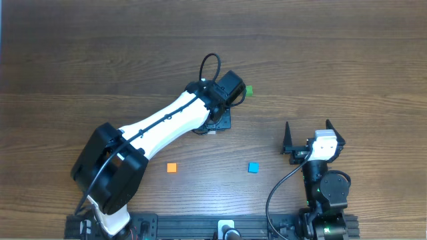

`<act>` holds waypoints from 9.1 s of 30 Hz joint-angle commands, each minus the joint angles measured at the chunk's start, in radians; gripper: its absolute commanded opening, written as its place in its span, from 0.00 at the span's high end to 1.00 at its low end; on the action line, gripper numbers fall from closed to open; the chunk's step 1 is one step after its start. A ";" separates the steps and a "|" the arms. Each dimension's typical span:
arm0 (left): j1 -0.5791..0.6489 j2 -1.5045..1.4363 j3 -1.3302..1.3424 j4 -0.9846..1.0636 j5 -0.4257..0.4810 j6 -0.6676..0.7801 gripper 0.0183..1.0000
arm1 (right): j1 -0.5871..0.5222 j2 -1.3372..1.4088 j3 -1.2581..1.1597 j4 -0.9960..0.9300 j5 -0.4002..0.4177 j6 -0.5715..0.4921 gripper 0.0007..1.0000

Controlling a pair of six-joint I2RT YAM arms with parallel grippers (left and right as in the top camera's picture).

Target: Stack Cubes

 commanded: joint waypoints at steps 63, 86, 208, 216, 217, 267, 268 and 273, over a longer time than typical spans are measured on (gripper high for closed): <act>0.006 -0.102 -0.054 0.029 -0.031 -0.043 0.01 | -0.006 -0.010 -0.007 -0.001 -0.008 -0.004 0.01; 0.006 -0.760 -0.752 0.074 -0.030 -0.149 0.00 | -0.006 -0.010 -0.007 -0.001 -0.008 -0.004 0.01; -0.014 -0.008 0.021 -0.031 -0.030 -0.005 0.96 | -0.006 -0.010 -0.007 -0.001 -0.008 -0.004 0.01; -0.014 -0.008 0.020 -0.035 -0.030 -0.005 0.95 | -0.006 -0.010 -0.007 -0.001 -0.008 -0.004 0.01; -0.014 -0.007 0.020 -0.035 -0.030 -0.005 0.95 | -0.006 -0.010 -0.007 -0.001 -0.008 -0.004 0.01; 0.144 -0.406 0.020 0.005 -0.156 -0.008 0.00 | -0.006 -0.010 -0.007 -0.001 -0.008 -0.004 0.01; 0.167 -0.439 0.019 0.005 -0.178 -0.005 0.00 | -0.006 -0.010 -0.007 -0.001 -0.008 -0.004 0.01; 0.352 -0.592 -0.028 0.080 -0.213 0.080 0.02 | -0.006 -0.010 -0.007 -0.001 -0.008 -0.004 0.01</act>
